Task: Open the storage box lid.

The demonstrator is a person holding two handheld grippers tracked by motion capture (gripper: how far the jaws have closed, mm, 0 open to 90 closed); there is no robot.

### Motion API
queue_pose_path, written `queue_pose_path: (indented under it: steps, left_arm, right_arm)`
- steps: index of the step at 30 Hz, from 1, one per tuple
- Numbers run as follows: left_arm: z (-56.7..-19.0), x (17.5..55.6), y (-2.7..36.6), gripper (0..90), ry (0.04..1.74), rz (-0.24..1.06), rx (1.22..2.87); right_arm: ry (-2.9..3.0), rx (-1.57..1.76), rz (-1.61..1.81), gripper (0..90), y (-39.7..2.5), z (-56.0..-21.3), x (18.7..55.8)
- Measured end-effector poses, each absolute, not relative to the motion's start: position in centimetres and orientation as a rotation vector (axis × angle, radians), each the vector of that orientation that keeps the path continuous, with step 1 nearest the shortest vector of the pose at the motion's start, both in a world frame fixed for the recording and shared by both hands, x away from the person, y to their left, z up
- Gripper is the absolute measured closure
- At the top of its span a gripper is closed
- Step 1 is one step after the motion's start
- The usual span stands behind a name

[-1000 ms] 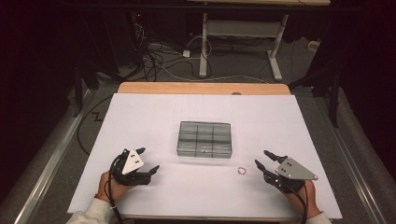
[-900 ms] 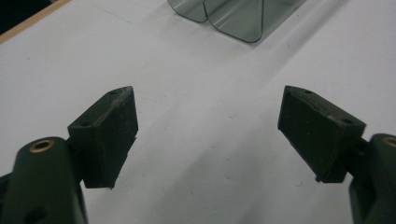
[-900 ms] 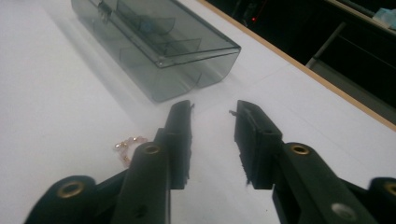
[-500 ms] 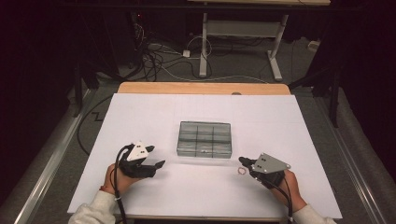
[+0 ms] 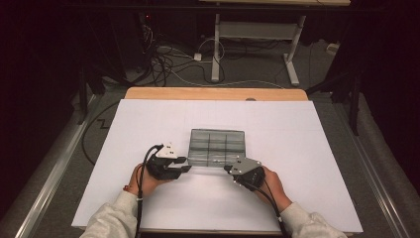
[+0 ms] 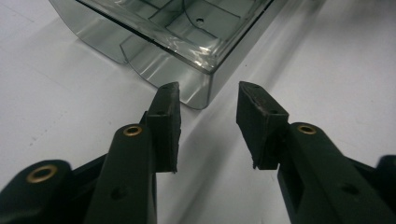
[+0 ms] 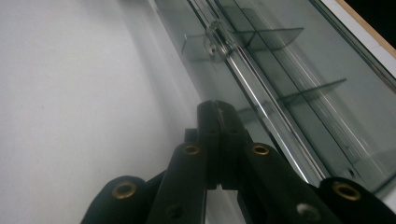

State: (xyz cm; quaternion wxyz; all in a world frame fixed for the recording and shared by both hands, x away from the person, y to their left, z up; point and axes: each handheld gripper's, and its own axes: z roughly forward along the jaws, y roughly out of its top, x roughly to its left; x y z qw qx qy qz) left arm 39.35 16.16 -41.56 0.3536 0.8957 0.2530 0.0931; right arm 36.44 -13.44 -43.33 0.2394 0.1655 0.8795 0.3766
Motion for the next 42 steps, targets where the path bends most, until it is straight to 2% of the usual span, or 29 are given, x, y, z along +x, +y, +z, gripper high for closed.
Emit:
queue_pose_path:
  steps: [7, 30, 32, 33, 35, 37, 40, 42]
  left_arm:
    - [-41.3, 39.7, 16.1, 63.4, 0.655, 0.244, 2.296]
    - [-39.9, 39.8, 16.1, 66.8, 0.659, 0.245, 2.209]
    - [-39.7, 39.8, 16.2, 66.8, 0.658, 0.250, 2.194]
    - [-39.5, 39.8, 16.2, 66.8, 0.648, 0.266, 2.189]
    - [-39.4, 39.8, 16.1, 66.8, 0.641, 0.282, 2.191]
    - [-39.1, 39.8, 16.1, 66.9, 0.638, 0.299, 2.187]
    - [-38.9, 39.8, 16.1, 66.8, 0.633, 0.318, 2.177]
    - [-38.8, 39.8, 16.1, 66.9, 0.631, 0.335, 2.172]
  right_arm:
    - [2.422, 0.453, 1.040, 90.0, -12.2, -43.7, 37.2]
    - [2.315, 0.444, 1.132, 90.0, -12.4, -42.3, 36.7]
    - [2.300, 0.452, 1.156, 84.3, -13.0, -41.5, 36.3]
    - [2.279, 0.452, 1.161, 78.7, -13.3, -41.2, 36.1]
    - [2.235, 0.435, 1.191, 76.1, -14.3, -40.4, 35.6]
    - [2.168, 0.435, 1.186, 65.4, -15.3, -39.7, 35.1]
    - [2.115, 0.426, 1.187, 61.7, -16.5, -39.2, 35.0]
    - [2.077, 0.449, 1.148, 51.4, -17.6, -39.0, 35.5]
